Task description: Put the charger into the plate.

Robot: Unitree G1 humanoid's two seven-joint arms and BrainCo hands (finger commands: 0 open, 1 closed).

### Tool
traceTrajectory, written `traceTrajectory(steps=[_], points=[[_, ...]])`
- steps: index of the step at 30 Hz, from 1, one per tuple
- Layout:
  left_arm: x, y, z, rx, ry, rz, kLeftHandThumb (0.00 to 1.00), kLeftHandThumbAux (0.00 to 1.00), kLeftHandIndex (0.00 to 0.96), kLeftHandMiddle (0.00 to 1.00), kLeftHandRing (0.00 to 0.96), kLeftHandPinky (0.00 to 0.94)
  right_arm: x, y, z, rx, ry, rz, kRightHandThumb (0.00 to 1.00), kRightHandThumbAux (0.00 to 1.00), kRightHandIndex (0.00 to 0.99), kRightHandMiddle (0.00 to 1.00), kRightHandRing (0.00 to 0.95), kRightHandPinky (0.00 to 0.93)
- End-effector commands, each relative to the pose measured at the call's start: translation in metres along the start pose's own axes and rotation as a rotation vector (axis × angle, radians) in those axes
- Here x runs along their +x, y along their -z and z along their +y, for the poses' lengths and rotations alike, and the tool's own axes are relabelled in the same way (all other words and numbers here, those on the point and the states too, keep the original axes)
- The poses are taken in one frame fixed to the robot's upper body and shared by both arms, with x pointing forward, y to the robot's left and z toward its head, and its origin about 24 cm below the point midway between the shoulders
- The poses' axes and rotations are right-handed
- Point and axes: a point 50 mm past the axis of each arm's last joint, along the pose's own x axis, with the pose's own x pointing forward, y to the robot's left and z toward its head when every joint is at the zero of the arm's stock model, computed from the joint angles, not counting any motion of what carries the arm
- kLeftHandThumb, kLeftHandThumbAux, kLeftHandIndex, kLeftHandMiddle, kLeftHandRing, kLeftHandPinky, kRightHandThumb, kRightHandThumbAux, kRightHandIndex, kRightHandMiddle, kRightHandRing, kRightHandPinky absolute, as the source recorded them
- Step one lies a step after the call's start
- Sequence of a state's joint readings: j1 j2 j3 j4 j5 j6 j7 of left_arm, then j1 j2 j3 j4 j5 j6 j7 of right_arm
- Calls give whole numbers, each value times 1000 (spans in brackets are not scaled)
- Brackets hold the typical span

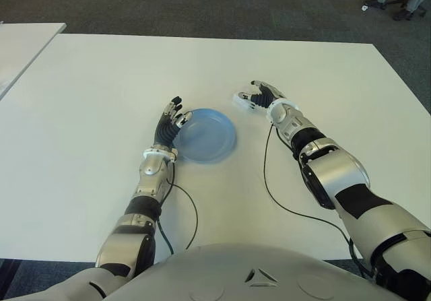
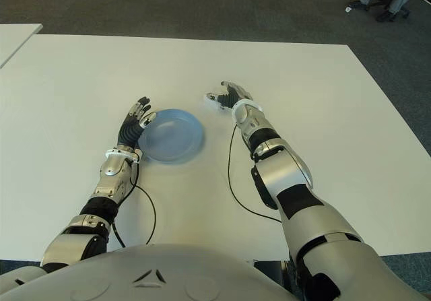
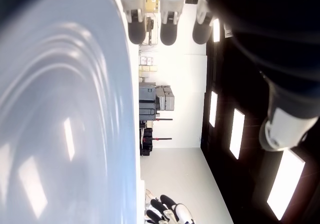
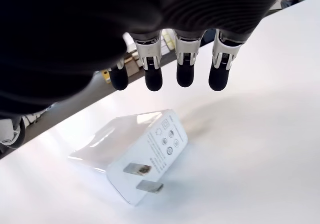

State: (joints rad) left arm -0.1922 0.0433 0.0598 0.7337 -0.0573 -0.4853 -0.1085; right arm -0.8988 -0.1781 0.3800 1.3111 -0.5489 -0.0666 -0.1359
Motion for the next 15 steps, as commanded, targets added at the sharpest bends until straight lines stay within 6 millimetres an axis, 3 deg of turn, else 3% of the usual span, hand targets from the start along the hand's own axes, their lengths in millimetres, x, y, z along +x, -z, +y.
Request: traceTrajectory(steps=[1,9,15], points=[[-11,12,-1,-1,14,69,0,533,0,32,11,0,-4,9,17,-17,-35,35,402,270,0,0,0,0],[-15,10,-1,6,21,60,0,535,3,31,12,0,-10,19,31,-35,-58,46,373,291,0,0,0,0],[-18,8,0,8,19,53,0,532,9,36,19,13,-16,31,44,-51,-73,46,318,399,0,0,0,8]])
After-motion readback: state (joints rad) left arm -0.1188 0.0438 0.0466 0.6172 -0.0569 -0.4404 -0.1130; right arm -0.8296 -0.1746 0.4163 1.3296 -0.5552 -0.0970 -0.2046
